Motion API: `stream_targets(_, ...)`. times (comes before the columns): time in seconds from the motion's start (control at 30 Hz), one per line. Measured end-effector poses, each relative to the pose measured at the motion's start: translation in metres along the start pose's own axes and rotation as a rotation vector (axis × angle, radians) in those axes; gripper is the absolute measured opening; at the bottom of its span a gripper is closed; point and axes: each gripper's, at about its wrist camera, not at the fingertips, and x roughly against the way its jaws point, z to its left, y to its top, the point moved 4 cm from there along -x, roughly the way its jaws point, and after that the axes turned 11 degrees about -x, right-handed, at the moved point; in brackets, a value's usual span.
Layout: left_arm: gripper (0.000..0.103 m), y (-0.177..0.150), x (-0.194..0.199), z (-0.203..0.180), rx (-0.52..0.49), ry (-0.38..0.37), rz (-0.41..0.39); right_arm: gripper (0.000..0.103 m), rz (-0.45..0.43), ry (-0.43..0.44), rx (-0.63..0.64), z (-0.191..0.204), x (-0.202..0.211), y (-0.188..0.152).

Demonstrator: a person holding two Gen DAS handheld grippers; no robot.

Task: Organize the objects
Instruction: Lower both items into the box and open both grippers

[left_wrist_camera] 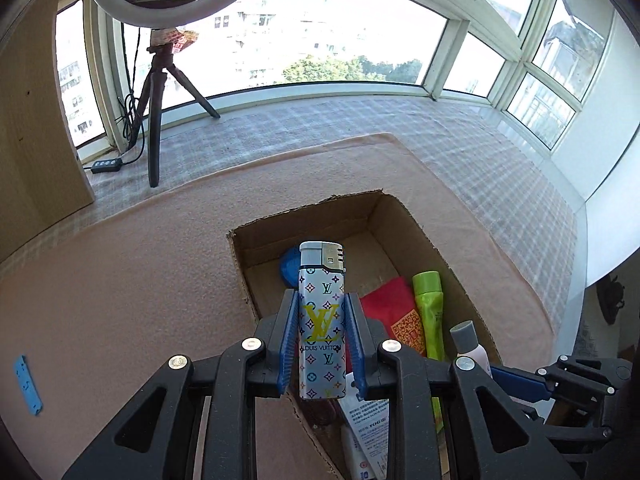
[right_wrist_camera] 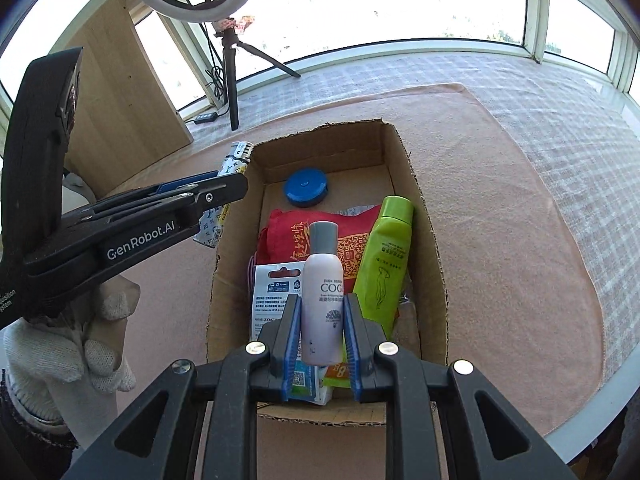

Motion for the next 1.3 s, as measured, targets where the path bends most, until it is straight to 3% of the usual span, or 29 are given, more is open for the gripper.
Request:
stream_targets(0.37, 0.026, 0.015, -0.021, -0.007, 0.016, -0.054, 0.014, 0.019, 0.003, 0.021, 0.013, -0.001, -0.003, 0.000)
stream_targets(0.4, 0.040, 0.015, -0.020, -0.006, 0.020, -0.055, 0.016, 0.020, 0.006, 0.018, 0.017, -0.001, -0.003, 0.000)
stream_targets(0.43, 0.063, 0.016, -0.018, -0.003, 0.030, -0.046, 0.010, 0.030, 0.017, 0.009, 0.021, -0.001, -0.005, -0.001)
stream_targets(0.47, 0.069, 0.016, -0.014, 0.001, 0.039, -0.045, -0.007, 0.048, 0.018, 0.006, 0.021, -0.001, -0.005, 0.000)
stream_targets(0.5, 0.070, 0.016, -0.010, 0.004, 0.044, -0.044, -0.019, 0.055, 0.004, 0.008, 0.020, -0.002, -0.004, 0.000)
stream_targets(0.53, 0.070, 0.016, -0.007, 0.007, 0.046, -0.037, -0.022, 0.059, -0.006, 0.009, 0.023, -0.001, -0.003, 0.000)
stream_targets(0.97, 0.070, -0.016, 0.033, 0.060, 0.100, 0.002, -0.045, 0.059, 0.004, 0.027, 0.059, 0.038, -0.012, -0.004)
stream_targets(1.3, 0.070, -0.087, 0.075, 0.139, 0.225, 0.085, -0.023, 0.059, 0.023, 0.115, 0.083, 0.093, -0.024, -0.017)
